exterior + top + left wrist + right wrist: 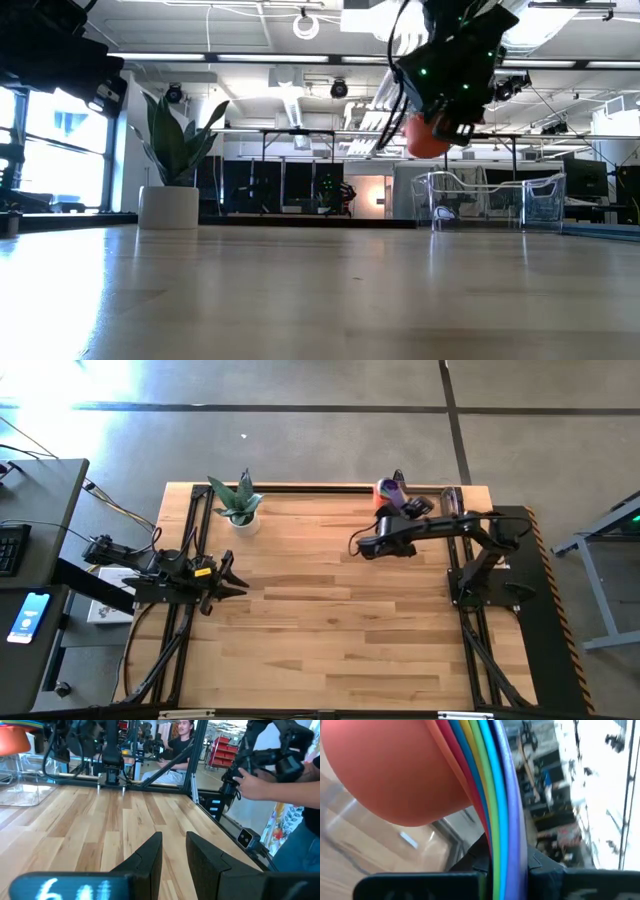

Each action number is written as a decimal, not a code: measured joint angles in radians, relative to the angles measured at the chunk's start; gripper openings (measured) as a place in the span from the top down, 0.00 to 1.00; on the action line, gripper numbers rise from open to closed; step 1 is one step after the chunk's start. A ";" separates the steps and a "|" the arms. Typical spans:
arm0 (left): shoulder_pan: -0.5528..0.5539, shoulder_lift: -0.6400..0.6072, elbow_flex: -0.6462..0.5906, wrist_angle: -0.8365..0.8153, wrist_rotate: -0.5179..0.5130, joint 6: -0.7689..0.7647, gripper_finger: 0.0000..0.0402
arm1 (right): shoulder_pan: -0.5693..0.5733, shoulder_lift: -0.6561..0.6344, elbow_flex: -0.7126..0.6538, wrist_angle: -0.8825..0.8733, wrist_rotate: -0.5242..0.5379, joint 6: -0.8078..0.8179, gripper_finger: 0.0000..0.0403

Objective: Nest measuring cups in basket
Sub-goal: Put the stacked measuring cups into the transparent bin

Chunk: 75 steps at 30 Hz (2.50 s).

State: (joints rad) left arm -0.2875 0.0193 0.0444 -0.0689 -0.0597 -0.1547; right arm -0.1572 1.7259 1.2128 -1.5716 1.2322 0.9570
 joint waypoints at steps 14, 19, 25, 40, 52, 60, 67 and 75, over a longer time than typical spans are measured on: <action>0.000 0.000 0.000 0.000 0.000 0.000 0.81 | -0.158 -0.078 -0.098 0.001 -0.074 0.003 0.95; 0.000 0.000 0.000 0.000 0.000 0.000 0.81 | -0.197 -0.078 -0.100 0.001 -0.073 -0.058 0.95; 0.000 0.000 0.000 0.000 0.000 0.000 0.81 | -0.243 -0.078 -0.100 0.001 -0.163 -0.032 0.95; 0.000 0.000 0.000 0.000 0.000 0.000 0.81 | -0.349 -0.078 -0.100 0.044 -0.231 -0.096 0.95; 0.000 0.000 0.000 0.000 0.000 0.000 0.81 | -0.397 -0.026 -0.100 0.029 -0.343 -0.086 0.95; 0.000 0.000 0.000 0.000 0.000 0.000 0.81 | -0.428 0.077 -0.099 0.060 -0.426 -0.085 0.95; 0.000 0.000 0.000 0.000 0.000 0.000 0.81 | -0.464 0.082 -0.099 0.080 -0.476 -0.078 0.95; 0.000 0.000 0.000 0.000 0.000 0.000 0.81 | -0.501 0.082 -0.099 0.107 -0.467 -0.129 0.95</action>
State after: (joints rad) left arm -0.2878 0.0196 0.0444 -0.0685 -0.0593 -0.1543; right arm -0.6580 1.8076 1.1133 -1.4647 0.7655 0.8280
